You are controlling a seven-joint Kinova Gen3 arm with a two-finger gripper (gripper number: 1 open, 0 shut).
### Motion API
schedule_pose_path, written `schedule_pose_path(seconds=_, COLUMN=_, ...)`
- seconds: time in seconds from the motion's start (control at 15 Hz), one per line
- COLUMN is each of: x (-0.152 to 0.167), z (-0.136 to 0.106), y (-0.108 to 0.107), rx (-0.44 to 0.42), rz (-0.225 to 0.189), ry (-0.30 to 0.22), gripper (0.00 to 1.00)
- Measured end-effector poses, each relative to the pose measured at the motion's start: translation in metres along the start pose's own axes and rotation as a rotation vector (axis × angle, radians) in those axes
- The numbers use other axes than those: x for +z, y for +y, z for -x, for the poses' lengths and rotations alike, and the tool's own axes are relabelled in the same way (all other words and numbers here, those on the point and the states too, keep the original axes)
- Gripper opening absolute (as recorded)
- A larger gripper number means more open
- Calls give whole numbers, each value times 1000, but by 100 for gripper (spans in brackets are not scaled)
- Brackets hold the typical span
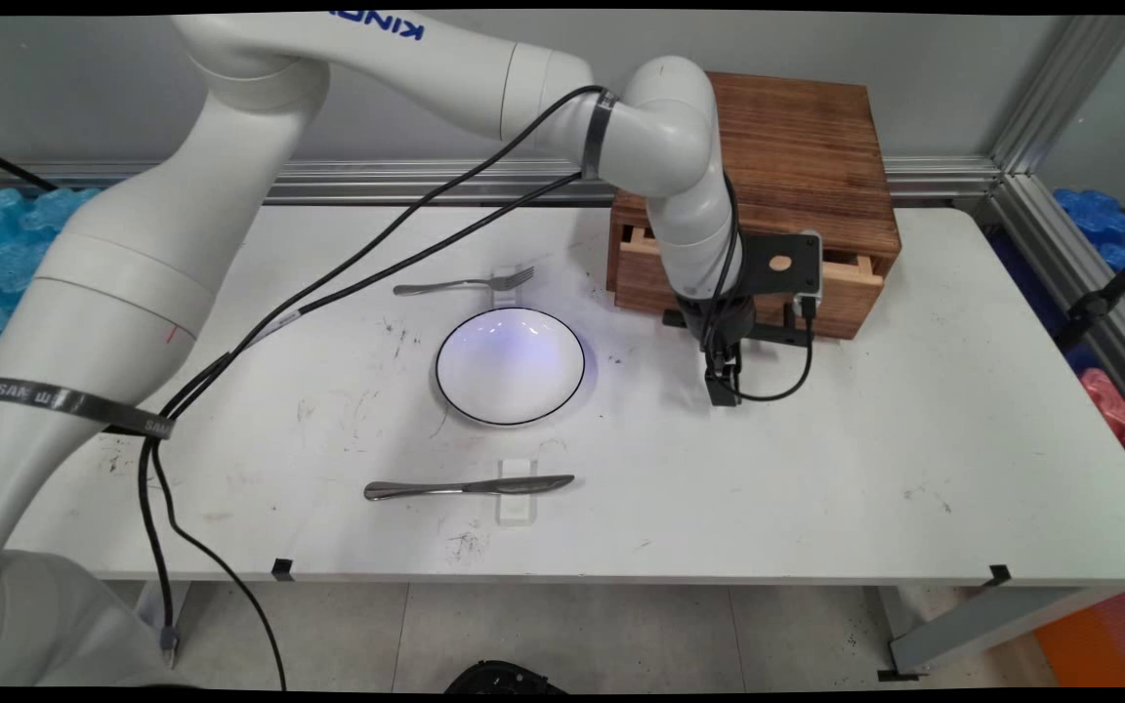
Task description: Open the drawer
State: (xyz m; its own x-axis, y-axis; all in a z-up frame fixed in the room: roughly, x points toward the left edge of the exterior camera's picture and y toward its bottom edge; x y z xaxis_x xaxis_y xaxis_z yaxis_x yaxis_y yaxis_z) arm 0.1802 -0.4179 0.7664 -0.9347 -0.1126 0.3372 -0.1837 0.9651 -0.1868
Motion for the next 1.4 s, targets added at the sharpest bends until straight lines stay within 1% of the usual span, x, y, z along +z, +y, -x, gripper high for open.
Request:
schedule_pose_path(seconds=0.47, x=-5, z=5, y=35, rx=-24, rz=35, ry=-2, gripper=100)
schedule_pose_path(seconds=1.4, x=-19, z=6, y=106, rx=-26, rz=131, ry=-9, gripper=100)
